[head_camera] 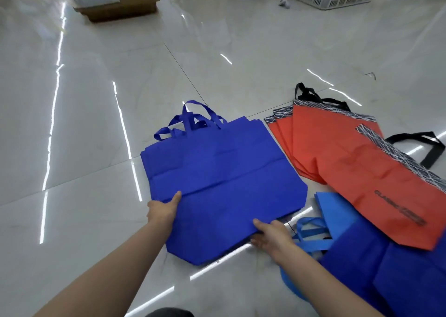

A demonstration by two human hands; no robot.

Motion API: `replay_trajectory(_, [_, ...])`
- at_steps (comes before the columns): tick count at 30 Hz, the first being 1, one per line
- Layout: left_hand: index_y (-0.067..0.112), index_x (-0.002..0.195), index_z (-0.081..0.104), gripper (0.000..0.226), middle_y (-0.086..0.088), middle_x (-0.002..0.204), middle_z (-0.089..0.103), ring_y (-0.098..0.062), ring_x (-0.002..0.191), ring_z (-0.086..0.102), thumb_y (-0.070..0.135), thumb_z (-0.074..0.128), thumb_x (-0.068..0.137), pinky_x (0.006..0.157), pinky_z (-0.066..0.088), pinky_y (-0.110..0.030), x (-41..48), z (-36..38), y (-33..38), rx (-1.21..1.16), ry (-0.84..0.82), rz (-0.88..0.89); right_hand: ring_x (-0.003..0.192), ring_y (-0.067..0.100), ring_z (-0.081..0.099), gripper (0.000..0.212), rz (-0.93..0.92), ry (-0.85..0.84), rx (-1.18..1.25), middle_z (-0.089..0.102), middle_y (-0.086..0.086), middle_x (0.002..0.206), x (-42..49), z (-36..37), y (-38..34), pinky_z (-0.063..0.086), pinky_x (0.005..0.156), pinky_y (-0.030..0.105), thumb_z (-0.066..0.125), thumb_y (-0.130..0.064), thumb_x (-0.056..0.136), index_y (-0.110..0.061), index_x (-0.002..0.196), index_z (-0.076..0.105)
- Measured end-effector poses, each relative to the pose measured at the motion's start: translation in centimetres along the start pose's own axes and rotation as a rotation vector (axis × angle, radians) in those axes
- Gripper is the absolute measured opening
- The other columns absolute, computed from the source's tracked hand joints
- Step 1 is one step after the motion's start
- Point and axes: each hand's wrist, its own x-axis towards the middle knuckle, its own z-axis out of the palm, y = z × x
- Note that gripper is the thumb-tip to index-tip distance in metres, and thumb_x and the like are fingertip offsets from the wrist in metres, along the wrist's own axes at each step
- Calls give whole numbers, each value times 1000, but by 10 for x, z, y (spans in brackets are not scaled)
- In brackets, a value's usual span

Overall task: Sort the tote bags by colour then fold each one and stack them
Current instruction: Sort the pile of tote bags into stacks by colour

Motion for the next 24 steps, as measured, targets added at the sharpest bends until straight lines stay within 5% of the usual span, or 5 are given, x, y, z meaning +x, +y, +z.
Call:
replay_trajectory(4, [-2,118,42,41,-22,120,51,-40,104,51,14,64,87,85,43,-41,7,-8,-3,26,133,58,64,27,66,16,30,-69,-134,66,13,90,-7,3,-10,53,61,37,54,-27,96,-10,98,53])
replay_trajectory(9, [1,141,25,71,-25,145,24,-43,129,30,24,65,86,105,22,-53,2,-16,-2,509,401,339,65,24,63,18,-383,232,-303,64,12,84,-3,-38,-32,54,59,38,54,-27,95,-10,100,51])
replay_trajectory(17, [25,145,30,56,-1,157,11,-20,143,15,47,42,95,115,15,-39,-51,116,11,1016,-322,1070,100,39,56,47,-776,780,-1396,56,21,117,37,-163,-63,49,80,46,78,-13,73,1,114,57])
replay_trajectory(21, [29,149,17,61,2,159,-1,-20,145,5,51,37,95,115,13,-43,-63,159,15,1081,-410,1142,138,36,29,60,-580,801,-1556,26,16,153,60,-223,-73,27,110,44,52,-6,89,-9,146,31])
replay_trajectory(24, [32,150,6,66,2,158,-8,-21,145,0,54,35,94,115,13,-45,-60,171,8,1164,-485,1069,129,36,42,56,-686,793,-1236,47,14,141,70,-243,-79,29,111,47,29,5,87,-10,139,45])
